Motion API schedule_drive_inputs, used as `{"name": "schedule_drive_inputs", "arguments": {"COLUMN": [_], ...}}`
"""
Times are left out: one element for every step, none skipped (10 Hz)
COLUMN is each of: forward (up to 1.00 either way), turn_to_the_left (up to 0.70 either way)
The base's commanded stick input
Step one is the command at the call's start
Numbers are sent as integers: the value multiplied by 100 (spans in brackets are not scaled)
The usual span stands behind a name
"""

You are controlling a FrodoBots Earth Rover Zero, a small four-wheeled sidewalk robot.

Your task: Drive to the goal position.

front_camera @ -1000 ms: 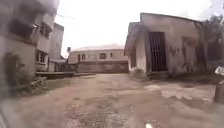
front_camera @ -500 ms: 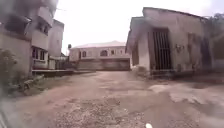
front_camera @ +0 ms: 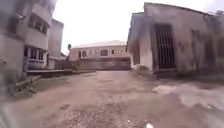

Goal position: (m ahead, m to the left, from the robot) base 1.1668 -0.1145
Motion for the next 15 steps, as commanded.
{"name": "schedule_drive_inputs", "arguments": {"forward": [70, 70, 70, 70, 70, 70, 70, 70, 70, 70, 70, 70, 70, 70, 70], "turn_to_the_left": [1, 1, 1, 1, 1, 1, 1, 1, 1, 1, 1, 1, 1, 1, 1]}}
